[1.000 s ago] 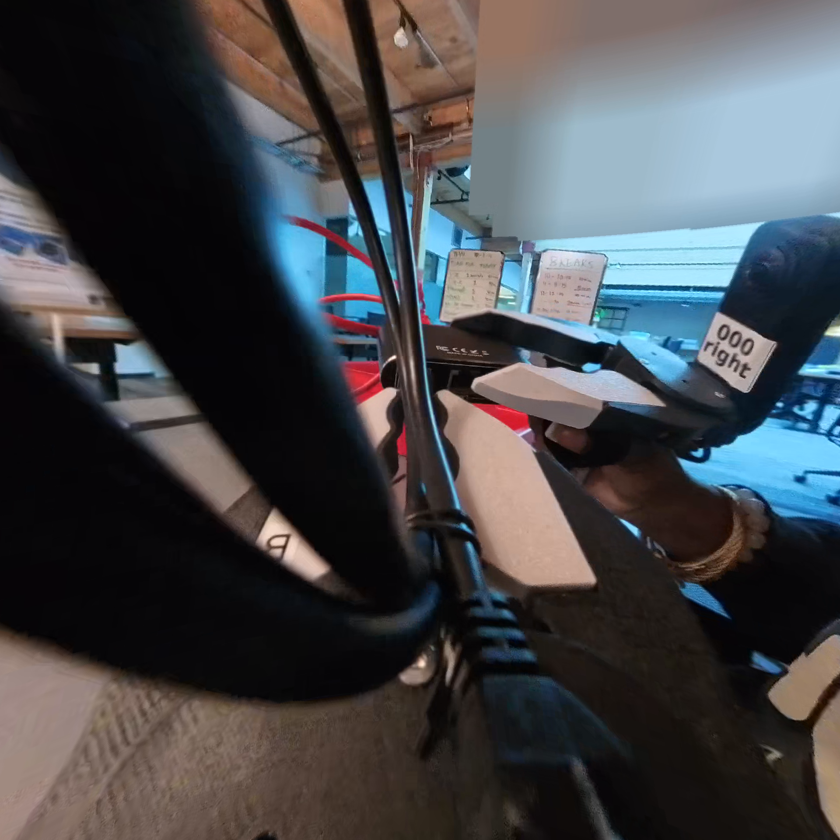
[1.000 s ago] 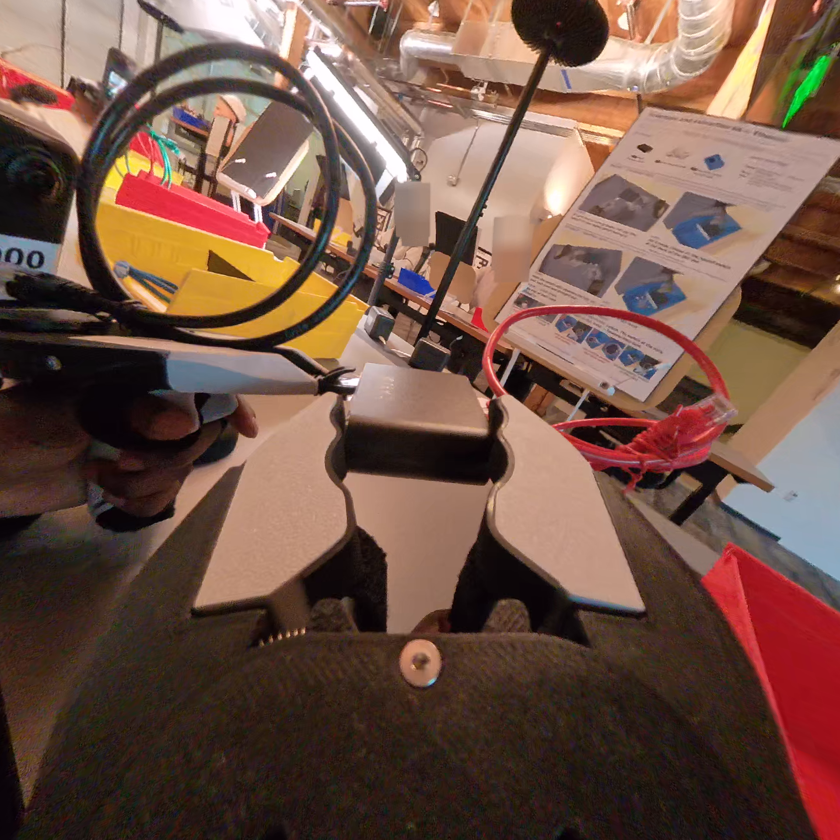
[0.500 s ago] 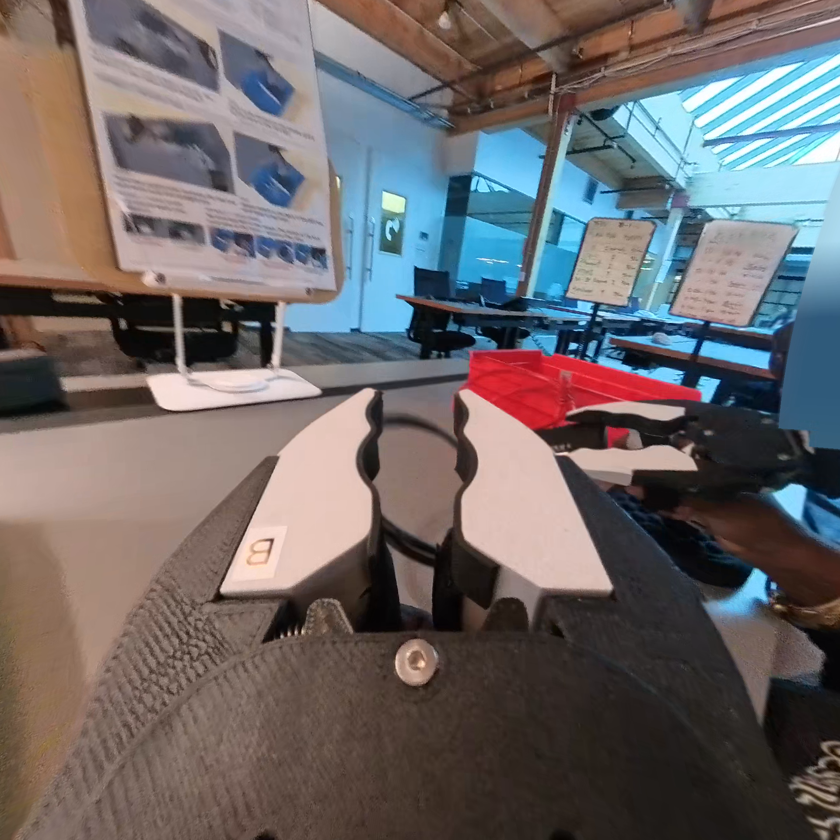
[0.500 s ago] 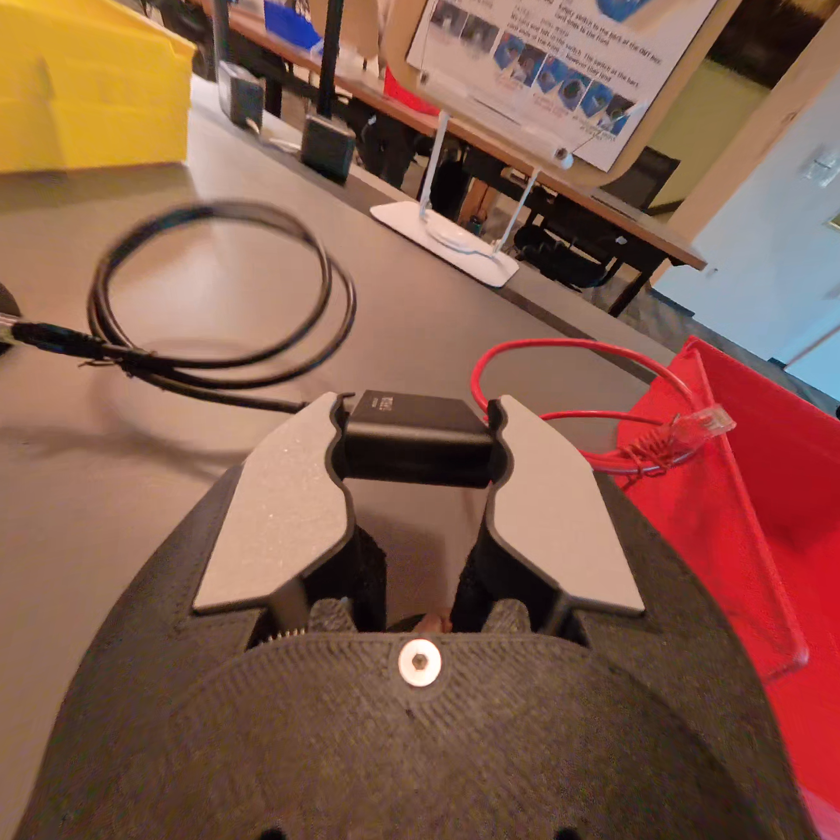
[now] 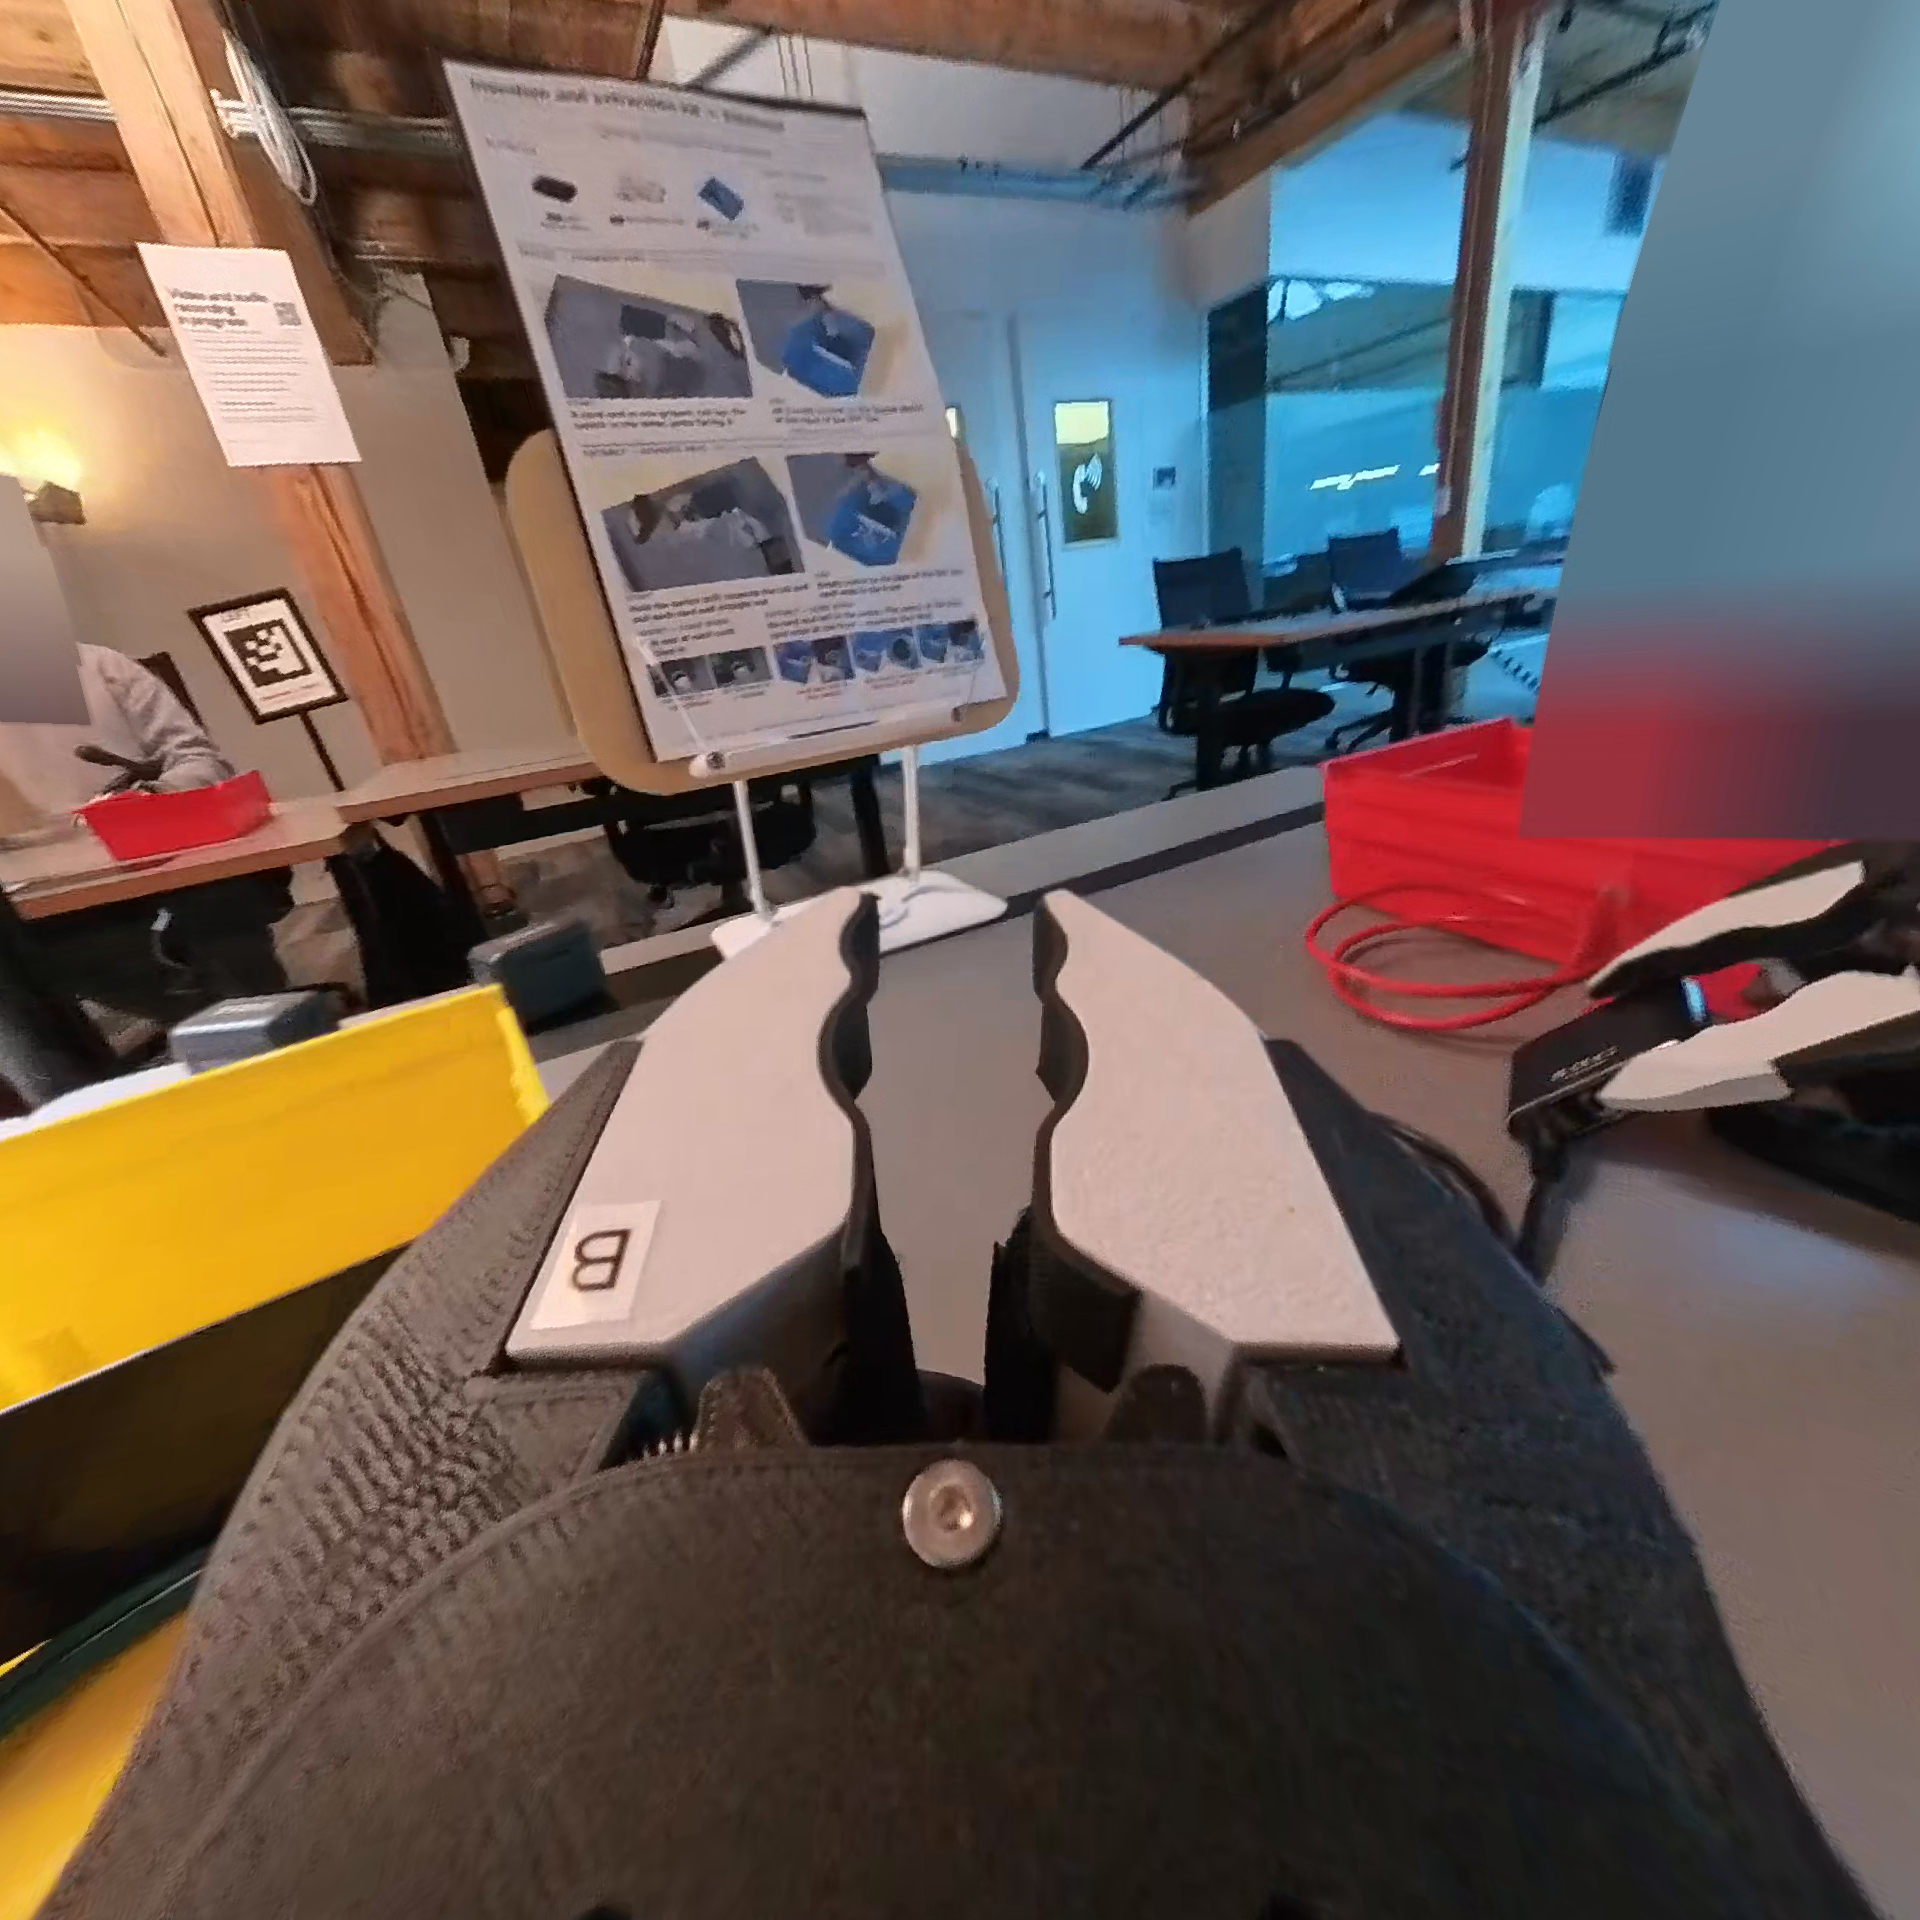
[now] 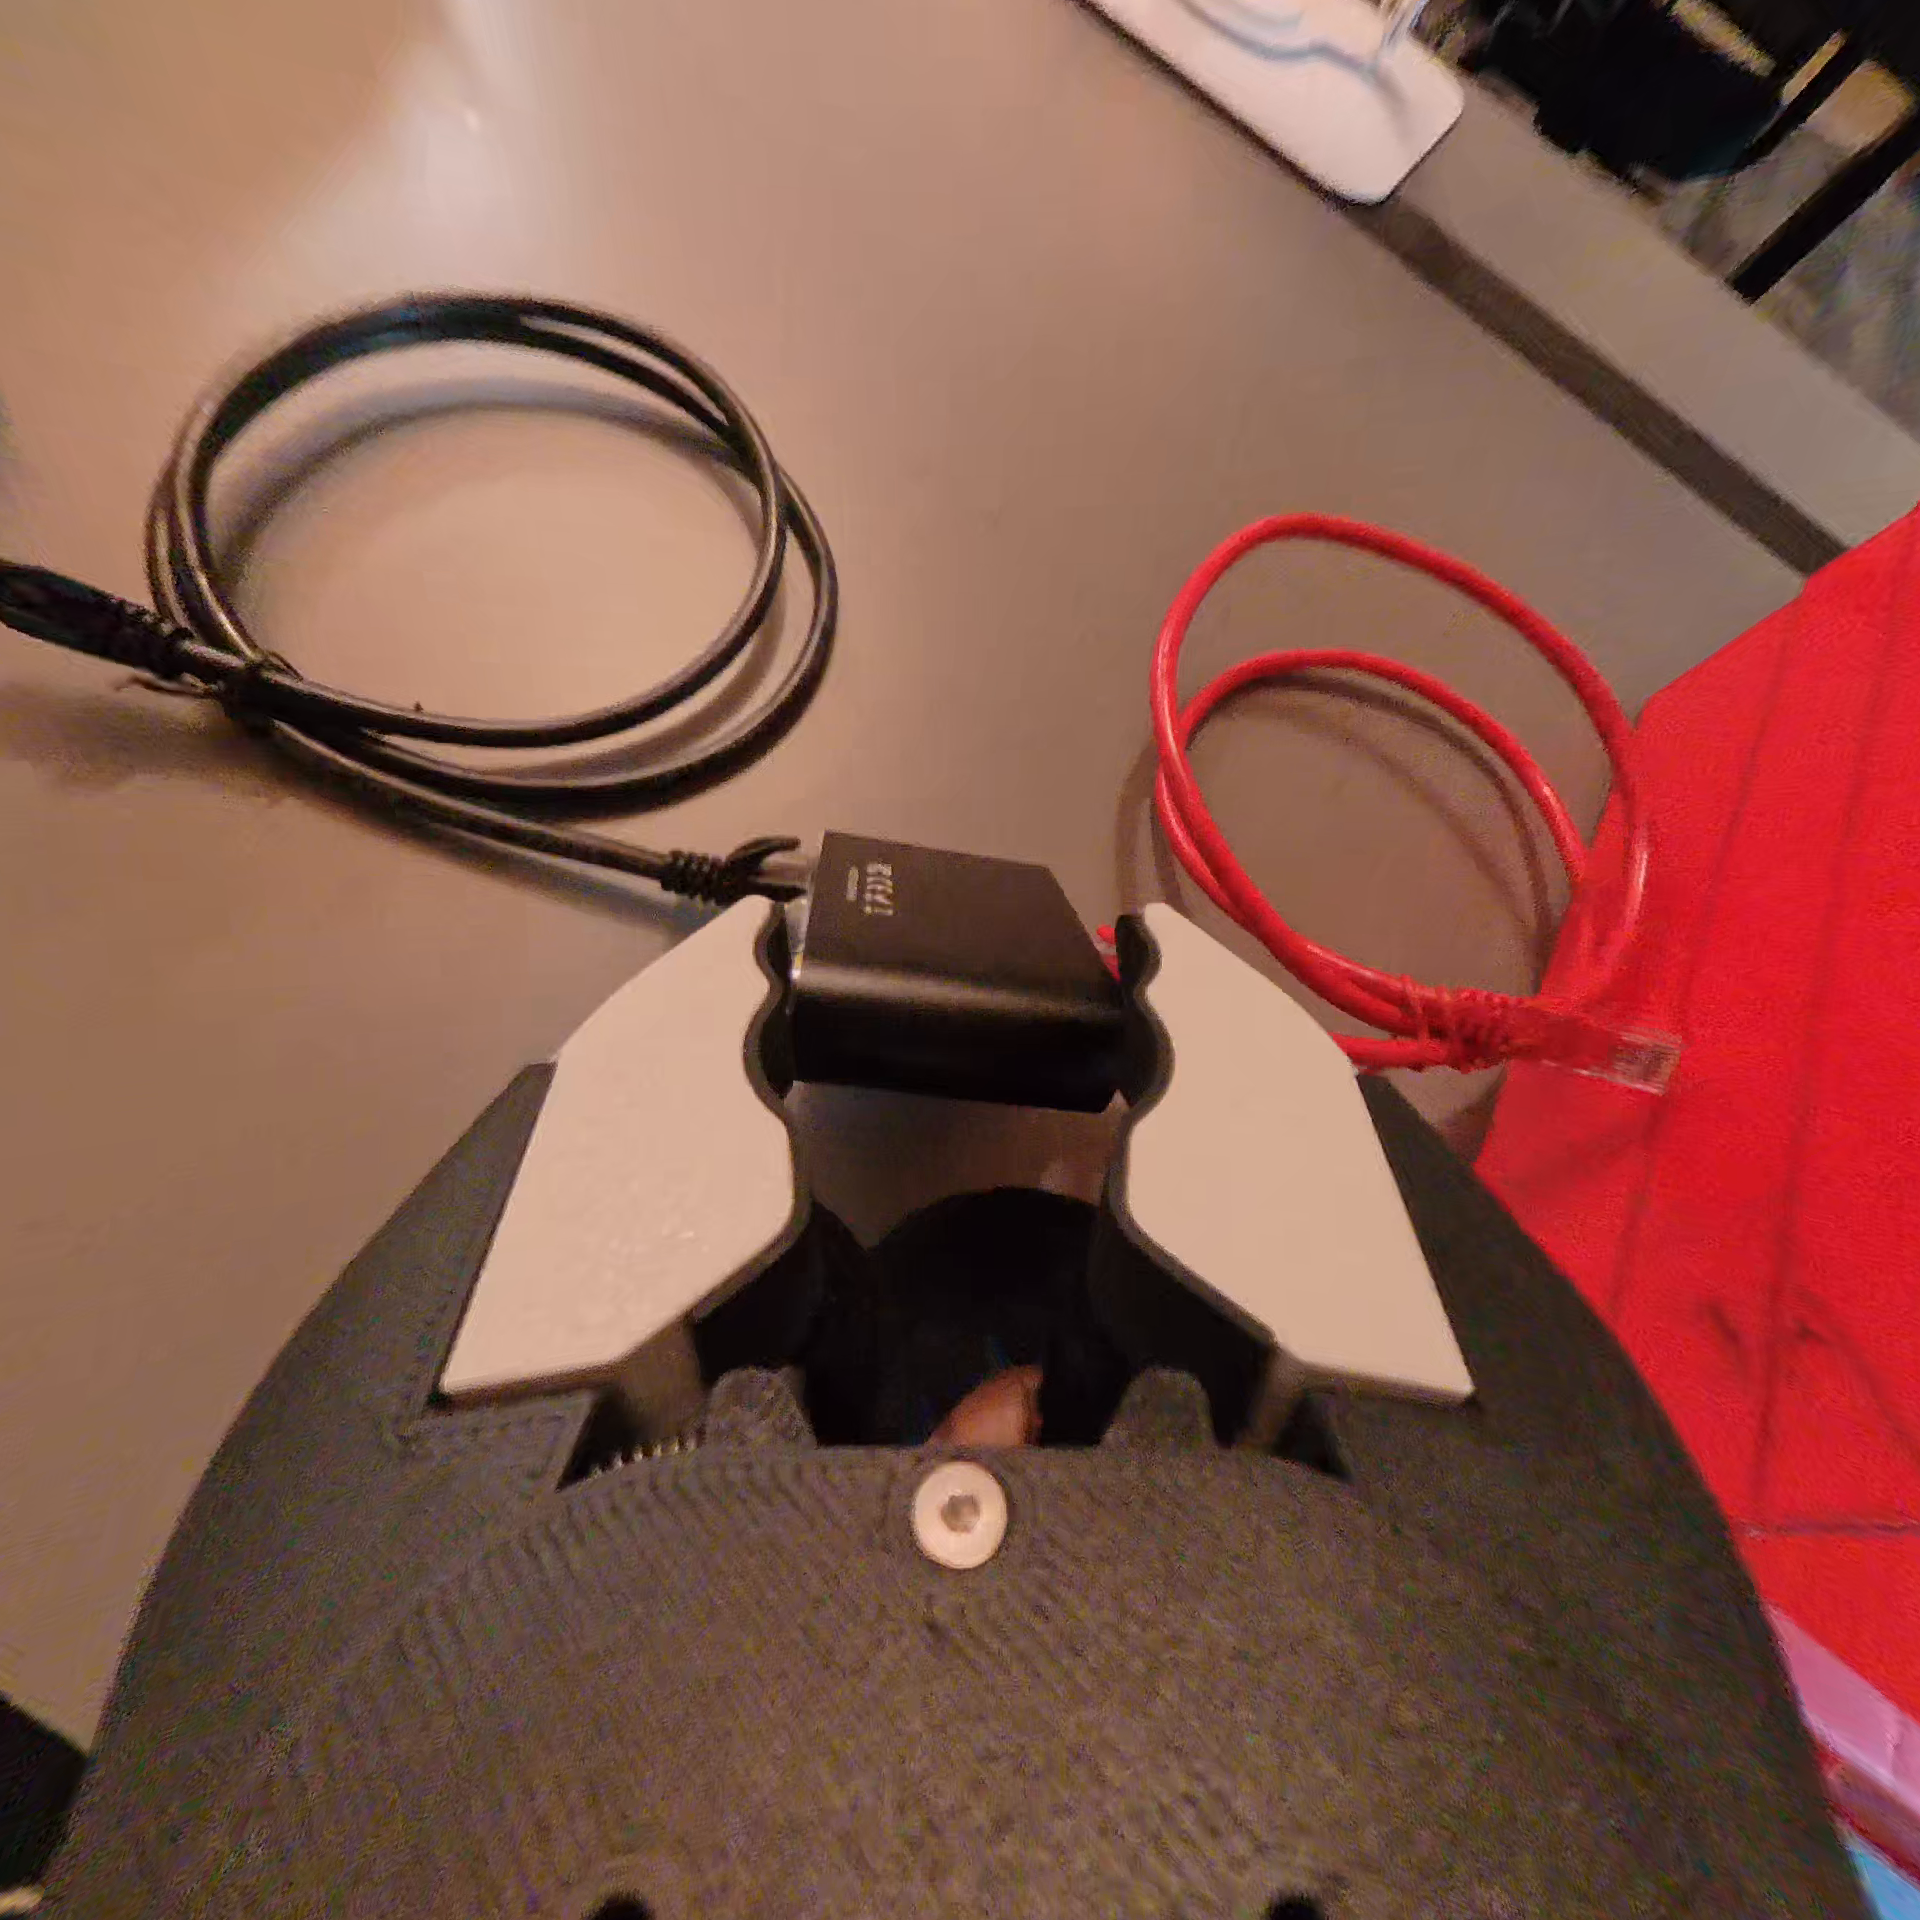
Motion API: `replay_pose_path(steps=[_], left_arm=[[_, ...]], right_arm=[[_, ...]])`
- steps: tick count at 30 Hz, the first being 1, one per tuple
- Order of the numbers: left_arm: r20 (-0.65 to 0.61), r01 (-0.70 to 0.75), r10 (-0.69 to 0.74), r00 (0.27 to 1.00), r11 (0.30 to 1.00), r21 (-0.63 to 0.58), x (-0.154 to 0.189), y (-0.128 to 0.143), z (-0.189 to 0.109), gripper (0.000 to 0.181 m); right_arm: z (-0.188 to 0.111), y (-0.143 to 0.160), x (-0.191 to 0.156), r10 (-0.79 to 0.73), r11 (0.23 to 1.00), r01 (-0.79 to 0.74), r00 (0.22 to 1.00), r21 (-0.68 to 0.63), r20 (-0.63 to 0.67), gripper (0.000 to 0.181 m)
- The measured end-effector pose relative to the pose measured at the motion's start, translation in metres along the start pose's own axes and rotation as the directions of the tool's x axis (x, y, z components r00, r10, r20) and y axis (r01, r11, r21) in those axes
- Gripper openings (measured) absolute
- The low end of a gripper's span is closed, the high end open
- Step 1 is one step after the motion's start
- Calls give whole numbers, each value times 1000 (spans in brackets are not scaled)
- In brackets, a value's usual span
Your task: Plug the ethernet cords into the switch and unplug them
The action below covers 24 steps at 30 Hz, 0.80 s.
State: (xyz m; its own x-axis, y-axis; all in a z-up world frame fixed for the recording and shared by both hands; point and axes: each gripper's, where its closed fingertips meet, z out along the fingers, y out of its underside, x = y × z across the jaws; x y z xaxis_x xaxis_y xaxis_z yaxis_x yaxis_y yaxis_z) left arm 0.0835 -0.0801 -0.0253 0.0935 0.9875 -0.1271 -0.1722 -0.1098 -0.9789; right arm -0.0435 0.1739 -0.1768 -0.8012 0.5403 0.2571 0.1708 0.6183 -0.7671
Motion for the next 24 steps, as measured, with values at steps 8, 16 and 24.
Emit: replay_pose_path(steps=[8,16,24], left_arm=[[121,-34,82,989,936,-350,-66,36,-43,32],[176,-15,196,965,709,-705,-115,97,-89,39],[-245,-305,205,948,359,-882,-124,124,-124,51]], right_arm=[[-8,31,1,-7,980,24,996,-196,86,61],[-32,23,-1,47,991,-14,966,-130,253,63],[-57,-1,7,58,997,-68,954,23,294,59]])
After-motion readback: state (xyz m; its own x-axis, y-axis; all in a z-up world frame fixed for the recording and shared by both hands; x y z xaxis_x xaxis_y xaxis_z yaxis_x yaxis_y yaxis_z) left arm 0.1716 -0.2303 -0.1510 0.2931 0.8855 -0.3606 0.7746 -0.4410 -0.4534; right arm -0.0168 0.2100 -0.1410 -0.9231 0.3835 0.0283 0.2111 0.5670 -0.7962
